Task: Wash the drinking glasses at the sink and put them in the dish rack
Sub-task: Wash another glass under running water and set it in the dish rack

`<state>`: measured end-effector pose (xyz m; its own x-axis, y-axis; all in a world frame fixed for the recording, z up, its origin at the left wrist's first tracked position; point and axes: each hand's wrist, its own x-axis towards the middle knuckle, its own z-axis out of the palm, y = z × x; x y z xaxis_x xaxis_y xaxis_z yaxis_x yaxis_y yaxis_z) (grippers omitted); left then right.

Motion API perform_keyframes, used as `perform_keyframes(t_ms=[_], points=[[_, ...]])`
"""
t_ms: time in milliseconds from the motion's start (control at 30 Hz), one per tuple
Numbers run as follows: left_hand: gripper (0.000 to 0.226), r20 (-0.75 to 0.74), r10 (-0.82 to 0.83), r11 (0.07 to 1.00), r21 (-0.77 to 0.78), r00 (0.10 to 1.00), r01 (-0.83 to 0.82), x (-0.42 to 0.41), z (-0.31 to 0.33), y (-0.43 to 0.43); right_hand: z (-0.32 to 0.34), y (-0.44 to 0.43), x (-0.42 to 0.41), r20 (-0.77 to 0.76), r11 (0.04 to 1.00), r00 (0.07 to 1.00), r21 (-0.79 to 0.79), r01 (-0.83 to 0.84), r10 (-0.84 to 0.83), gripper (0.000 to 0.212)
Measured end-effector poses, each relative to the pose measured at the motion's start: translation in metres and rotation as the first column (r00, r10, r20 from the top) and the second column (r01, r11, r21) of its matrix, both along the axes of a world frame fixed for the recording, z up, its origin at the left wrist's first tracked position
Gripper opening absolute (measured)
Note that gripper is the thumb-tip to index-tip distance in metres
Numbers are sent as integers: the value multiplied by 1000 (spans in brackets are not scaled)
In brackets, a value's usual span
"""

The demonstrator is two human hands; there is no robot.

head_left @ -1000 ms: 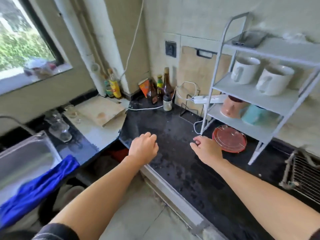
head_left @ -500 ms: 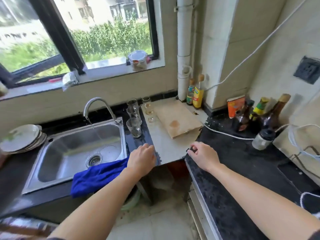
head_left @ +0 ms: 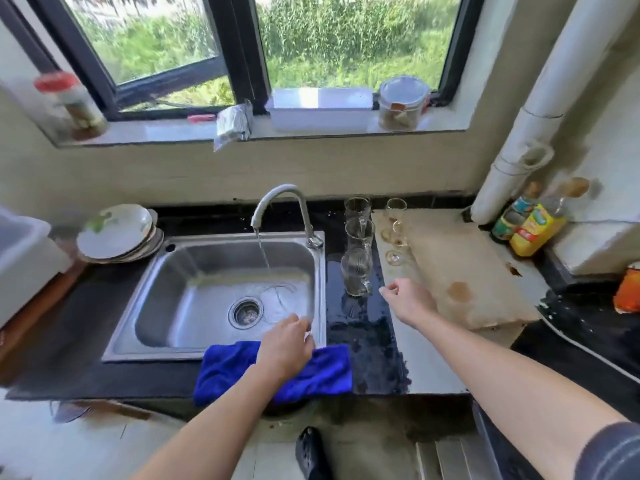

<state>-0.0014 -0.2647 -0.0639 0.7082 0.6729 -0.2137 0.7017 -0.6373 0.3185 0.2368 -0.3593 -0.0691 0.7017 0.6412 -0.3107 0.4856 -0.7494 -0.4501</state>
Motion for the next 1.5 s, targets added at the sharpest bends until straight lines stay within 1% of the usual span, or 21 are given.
perform_keyframes(t_ms=[167, 233, 333, 400, 500, 600, 667, 700, 767, 833, 867, 900, 1000, 1100, 1200, 1267, 1300, 1367, 1433, 1467, 1500], points=[[28, -56, -17, 999, -45, 998, 15, 0, -22, 56, -20, 67, 16, -1, 989, 993, -90, 120, -121, 38], [28, -76, -18, 998, -63, 997, 13, 1, -28, 72, -35, 81, 24, -16, 980, 990, -141, 138, -142, 41], [28, -88, -4, 995, -96, 996, -4, 5, -38, 90, -36, 93, 26, -24, 971, 990, -201, 129, -136, 28], [28, -84, 21, 993, -117, 996, -31, 7, -43, 99, -29, 99, 23, 12, 970, 995, -218, 104, -104, 22], [27, -87, 84, 981, -168, 993, -98, 9, -50, 112, -16, 110, 12, 67, 976, 998, -216, 4, 11, 25], [23, -80, 228, 939, -246, 970, -241, 8, -50, 121, -5, 130, -5, -38, 987, 994, -126, -104, 100, 27], [16, -69, 391, 861, -327, 918, -391, 6, -49, 128, -4, 149, -19, -178, 989, 976, -52, -138, 127, 28], [11, -74, 473, 800, -382, 878, -463, 4, -53, 132, -5, 159, -26, -266, 991, 956, -26, -132, 120, 28], [13, -56, 627, 653, -507, 777, -563, -2, -59, 141, -8, 181, -40, -464, 996, 882, -11, -92, 76, 22], [17, -56, 775, 453, -645, 630, -616, -4, -60, 150, -8, 200, -54, -626, 998, 779, -30, -48, 19, 18], [18, -70, 826, 356, -704, 560, -614, -6, -61, 155, -8, 207, -61, -667, 998, 745, -38, -41, 5, 18], [17, -76, 861, 289, -741, 503, -607, -7, -59, 160, -9, 215, -68, -692, 998, 721, -54, -32, -15, 19], [15, -79, 908, 180, -814, 412, -553, -11, -67, 177, -10, 231, -84, -778, 991, 616, -131, 34, -124, 21], [25, -145, 932, 4, -912, 333, -410, -13, -82, 196, -16, 242, -93, -824, 967, 507, -212, 138, -253, 21], [31, -204, 927, -150, -971, 314, -187, -10, -93, 219, -20, 254, -100, -829, 944, 453, -277, 176, -328, 23], [36, -231, 917, -194, -971, 326, -143, -8, -103, 234, -21, 261, -103, -810, 943, 485, -310, 125, -330, 21], [37, -239, 905, -199, -969, 353, -146, -7, -106, 242, -22, 265, -102, -793, 944, 523, -320, 80, -313, 21], [35, -269, 863, -215, -962, 427, -171, -8, -110, 254, -23, 272, -97, -731, 954, 642, -299, 3, -231, 19], [32, -318, 779, -256, -948, 541, -190, -9, -109, 262, -27, 278, -87, -633, 975, 762, -222, -11, -136, 20], [31, -328, 737, -266, -945, 591, -191, -8, -108, 266, -28, 280, -83, -594, 986, 799, -166, -13, -90, 23], [31, -332, 705, -274, -943, 626, -191, -7, -106, 269, -27, 283, -81, -562, 992, 826, -120, -26, -46, 21]])
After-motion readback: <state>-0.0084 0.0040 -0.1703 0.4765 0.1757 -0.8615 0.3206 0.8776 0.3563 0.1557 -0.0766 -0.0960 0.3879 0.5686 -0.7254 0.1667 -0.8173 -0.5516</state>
